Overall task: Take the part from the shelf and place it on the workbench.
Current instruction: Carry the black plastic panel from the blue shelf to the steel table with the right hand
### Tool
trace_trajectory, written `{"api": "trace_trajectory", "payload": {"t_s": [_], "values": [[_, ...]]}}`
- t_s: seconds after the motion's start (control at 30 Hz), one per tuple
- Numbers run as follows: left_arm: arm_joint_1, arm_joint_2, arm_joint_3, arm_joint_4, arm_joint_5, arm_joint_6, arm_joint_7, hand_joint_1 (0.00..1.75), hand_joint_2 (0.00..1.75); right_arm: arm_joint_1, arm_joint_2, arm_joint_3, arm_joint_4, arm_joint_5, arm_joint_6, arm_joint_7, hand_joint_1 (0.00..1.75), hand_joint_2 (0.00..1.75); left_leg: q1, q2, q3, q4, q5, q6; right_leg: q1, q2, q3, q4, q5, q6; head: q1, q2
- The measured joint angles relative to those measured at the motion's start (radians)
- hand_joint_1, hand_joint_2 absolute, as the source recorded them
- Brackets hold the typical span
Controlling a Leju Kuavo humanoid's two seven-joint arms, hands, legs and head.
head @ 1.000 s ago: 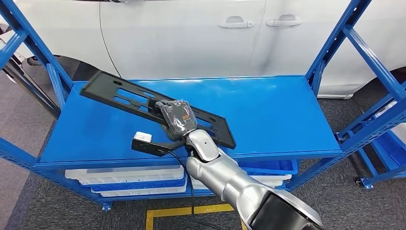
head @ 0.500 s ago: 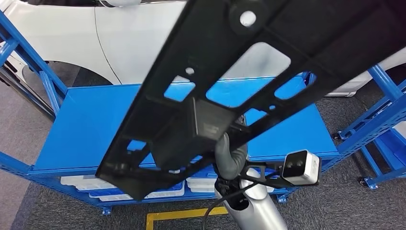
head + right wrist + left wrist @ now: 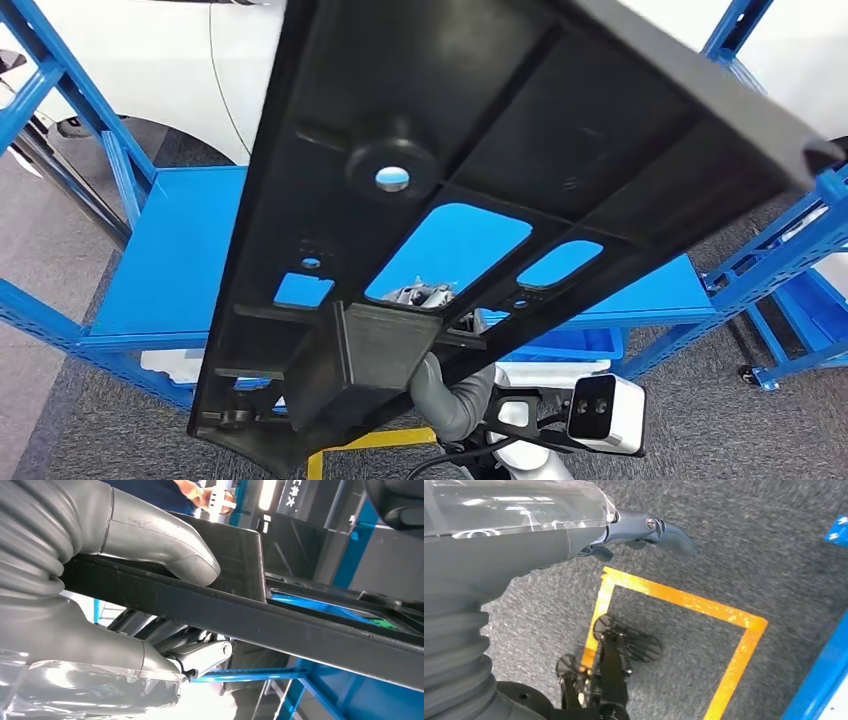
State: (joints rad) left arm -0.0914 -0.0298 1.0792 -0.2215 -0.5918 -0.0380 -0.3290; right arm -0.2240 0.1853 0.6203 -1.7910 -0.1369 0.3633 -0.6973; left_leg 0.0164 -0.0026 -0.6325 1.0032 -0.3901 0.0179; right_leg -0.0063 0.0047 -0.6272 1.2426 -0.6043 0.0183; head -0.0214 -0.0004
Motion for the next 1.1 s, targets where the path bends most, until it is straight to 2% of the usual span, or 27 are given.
{"api": "trace_trajectory", "payload": {"t_s": [0.07, 0.1, 0.13, 0.23, 0.27, 0.3, 0.37, 0.4, 0.43, 0.47, 0.5, 0.53, 0.6, 0.63, 0.67, 0.73, 0.77, 0.8, 0.83, 0.9, 0.93, 0.97, 1.0, 1.03, 1.1], "values": [[0.001, -0.001, 0.000, 0.000, 0.000, 0.000, 0.002, 0.00, 1.75, 0.000, -0.001, 0.002, 0.002, 0.001, 0.000, 0.000, 1.75, 1.75, -0.001, -0.002, -0.013, 0.005, 0.010, -0.006, 0.002, 0.000, 0.098, -0.150, 0.047, -0.008, 0.000, 0.000], [0.001, -0.001, 0.000, 0.000, 0.000, 0.001, 0.002, 0.00, 1.75, 0.001, -0.001, 0.002, 0.002, 0.001, 0.001, 0.000, 1.75, 1.75, -0.001, -0.003, -0.017, 0.005, 0.016, -0.011, 0.005, 0.000, 0.132, -0.206, 0.063, -0.011, 0.000, 0.000], [0.002, -0.002, 0.000, 0.000, 0.000, 0.001, 0.003, 0.00, 1.75, 0.002, -0.002, 0.003, 0.002, 0.000, 0.003, 0.000, 1.75, 1.75, -0.001, -0.003, -0.019, 0.006, 0.022, -0.017, 0.008, 0.000, 0.150, -0.241, 0.071, -0.014, 0.000, 0.000], [0.005, -0.003, 0.000, 0.000, 0.000, 0.002, 0.005, 0.00, 1.75, 0.004, -0.002, 0.004, 0.002, -0.002, 0.013, 0.000, 1.75, 1.75, 0.000, -0.003, -0.023, 0.001, 0.040, -0.035, 0.010, -0.001, 0.139, -0.251, 0.090, -0.027, 0.000, 0.000], [0.006, -0.003, 0.000, 0.000, 0.000, 0.002, 0.006, 0.00, 1.75, 0.004, -0.002, 0.004, 0.003, -0.003, 0.016, 0.000, 1.75, 1.75, 0.001, -0.003, -0.029, 0.010, 0.027, -0.040, 0.007, -0.003, 0.132, -0.253, 0.100, -0.035, 0.000, 0.000], [0.008, -0.004, 0.000, 0.000, 0.000, 0.002, 0.006, 0.00, 1.75, 0.004, -0.002, 0.004, 0.003, -0.004, 0.019, 0.000, 1.75, 1.75, 0.001, -0.003, -0.040, 0.036, -0.004, -0.044, 0.005, -0.005, 0.124, -0.256, 0.111, -0.043, 0.000, 0.000], [0.009, -0.006, 0.000, 0.000, 0.000, 0.002, 0.006, 0.00, 1.75, 0.005, -0.002, 0.004, 0.006, -0.005, 0.024, 0.000, 1.75, 1.75, 0.004, -0.002, -0.075, 0.149, -0.101, -0.050, 0.005, -0.007, 0.101, -0.257, 0.130, -0.053, 0.000, 0.000], [0.010, -0.006, 0.000, 0.000, 0.000, 0.003, 0.006, 0.00, 1.75, 0.006, -0.002, 0.004, 0.008, -0.006, 0.026, 0.000, 1.75, 1.75, 0.005, -0.002, -0.092, 0.217, -0.141, -0.053, 0.006, -0.008, 0.089, -0.256, 0.139, -0.053, 0.000, 0.000], [0.010, -0.007, 0.000, 0.000, 0.000, 0.003, 0.006, 0.00, 1.75, 0.006, -0.002, 0.004, 0.011, -0.006, 0.029, 0.000, 1.75, 1.75, 0.005, -0.002, -0.099, 0.270, -0.160, -0.056, 0.007, -0.009, 0.076, -0.254, 0.148, -0.053, 0.000, 0.000], [0.010, -0.007, 0.000, 0.000, 0.000, 0.004, 0.007, 0.00, 1.75, 0.006, -0.002, 0.004, 0.014, -0.007, 0.031, 0.000, 1.75, 1.75, 0.006, -0.002, -0.090, 0.291, -0.158, -0.057, 0.008, -0.009, 0.062, -0.251, 0.157, -0.052, 0.000, 0.000], [0.010, -0.007, 0.000, 0.000, 0.000, 0.005, 0.007, 0.00, 1.75, 0.007, -0.002, 0.004, 0.017, -0.007, 0.033, 0.000, 1.75, 1.75, 0.006, -0.002, -0.062, 0.273, -0.140, -0.057, 0.008, -0.009, 0.049, -0.247, 0.164, -0.050, 0.000, 0.000], [0.009, -0.008, 0.000, 0.000, 0.000, 0.005, 0.007, 0.00, 1.75, 0.007, -0.002, 0.004, 0.019, -0.007, 0.033, 0.000, 1.75, 1.75, 0.006, -0.002, -0.014, 0.219, -0.117, -0.056, 0.008, -0.009, 0.037, -0.243, 0.171, -0.047, 0.000, 0.000], [0.007, -0.008, 0.000, 0.000, -0.002, 0.006, 0.009, 0.00, 1.75, 0.007, -0.002, 0.003, 0.023, -0.007, 0.034, 0.000, 1.75, 1.75, 0.003, -0.003, 0.091, 0.073, -0.103, -0.047, 0.010, -0.009, 0.020, -0.235, 0.183, -0.039, 0.000, 0.000], [0.006, -0.009, 0.000, 0.000, -0.004, 0.008, 0.012, 0.00, 1.75, 0.007, -0.002, 0.003, 0.024, -0.007, 0.035, 0.000, 1.75, 1.75, 0.001, -0.004, 0.122, 0.024, -0.105, -0.042, 0.011, -0.009, 0.016, -0.232, 0.188, -0.033, 0.000, 0.000], [0.005, -0.009, 0.000, 0.000, -0.007, 0.011, 0.017, 0.00, 1.75, 0.007, -0.002, 0.003, 0.025, -0.007, 0.035, 0.000, 1.75, 1.75, -0.003, -0.005, 0.134, 0.000, -0.111, -0.036, 0.011, -0.009, 0.013, -0.231, 0.193, -0.027, 0.000, 0.000], [0.007, -0.011, 0.000, 0.000, -0.012, 0.022, 0.029, 0.00, 1.75, 0.008, -0.004, 0.000, 0.029, -0.008, 0.038, 0.000, 1.75, 1.75, -0.005, -0.003, 0.125, -0.008, -0.099, -0.021, 0.010, -0.008, 0.009, -0.232, 0.204, -0.013, 0.000, 0.000], [0.007, -0.012, 0.000, 0.000, -0.014, 0.028, 0.035, 0.00, 1.75, 0.008, -0.005, -0.002, 0.031, -0.009, 0.039, 0.000, 1.75, 1.75, -0.003, -0.001, 0.118, -0.011, -0.090, -0.013, 0.008, -0.006, 0.002, -0.225, 0.195, -0.007, 0.000, 0.000], [0.006, -0.013, 0.000, 0.000, -0.016, 0.032, 0.039, 0.00, 1.75, 0.009, -0.007, -0.005, 0.033, -0.009, 0.041, 0.000, 1.75, 1.75, -0.001, 0.002, 0.108, -0.014, -0.078, -0.005, 0.007, -0.005, -0.009, -0.204, 0.169, -0.002, 0.000, 0.000], [0.005, -0.014, 0.000, 0.000, -0.018, 0.035, 0.043, 0.00, 1.75, 0.009, -0.008, -0.007, 0.035, -0.010, 0.042, 0.000, 1.75, 1.75, 0.000, 0.004, 0.096, -0.017, -0.066, 0.001, 0.005, -0.004, -0.026, -0.163, 0.127, 0.002, 0.000, 0.000], [0.005, -0.014, 0.000, 0.000, -0.023, 0.041, 0.051, 0.00, 1.75, 0.011, -0.012, -0.012, 0.040, -0.010, 0.045, 0.000, 1.75, 1.75, -0.002, 0.005, 0.067, -0.015, -0.044, 0.006, 0.002, -0.003, -0.063, -0.036, 0.031, 0.009, 0.000, 0.000], [0.005, -0.015, 0.000, 0.000, -0.025, 0.044, 0.055, 0.00, 1.75, 0.013, -0.014, -0.015, 0.043, -0.010, 0.046, 0.000, 1.75, 1.75, -0.004, 0.005, 0.052, -0.014, -0.034, 0.007, 0.001, -0.003, -0.073, 0.020, 0.007, 0.012, 0.000, 0.000], [0.005, -0.015, 0.000, 0.000, -0.027, 0.047, 0.059, 0.00, 1.75, 0.015, -0.016, -0.019, 0.046, -0.010, 0.047, 0.000, 1.75, 1.75, -0.005, 0.006, 0.038, -0.012, -0.024, 0.006, 0.001, -0.003, -0.069, 0.050, 0.004, 0.013, 0.000, 0.000], [0.006, -0.015, 0.000, 0.000, -0.027, 0.050, 0.061, 0.00, 1.75, 0.016, -0.017, -0.022, 0.049, -0.010, 0.049, 0.000, 1.75, 1.75, -0.005, 0.006, 0.024, -0.010, -0.015, 0.005, 0.000, -0.003, -0.047, 0.041, 0.021, 0.013, 0.000, 0.000], [0.005, -0.016, 0.000, 0.000, -0.028, 0.051, 0.063, 0.00, 1.75, 0.017, -0.018, -0.025, 0.051, -0.010, 0.050, 0.000, 1.75, 1.75, -0.005, 0.006, 0.012, -0.007, -0.007, 0.003, 0.000, -0.004, -0.007, -0.005, 0.048, 0.011, 0.000, 0.000], [0.005, -0.018, 0.000, 0.000, -0.029, 0.053, 0.065, 0.00, 1.75, 0.017, -0.019, -0.030, 0.054, -0.010, 0.052, 0.000, 1.75, 1.75, -0.006, 0.005, -0.006, 0.000, 0.007, -0.004, 0.004, -0.004, 0.100, -0.155, 0.075, 0.001, 0.000, 0.000]]}}
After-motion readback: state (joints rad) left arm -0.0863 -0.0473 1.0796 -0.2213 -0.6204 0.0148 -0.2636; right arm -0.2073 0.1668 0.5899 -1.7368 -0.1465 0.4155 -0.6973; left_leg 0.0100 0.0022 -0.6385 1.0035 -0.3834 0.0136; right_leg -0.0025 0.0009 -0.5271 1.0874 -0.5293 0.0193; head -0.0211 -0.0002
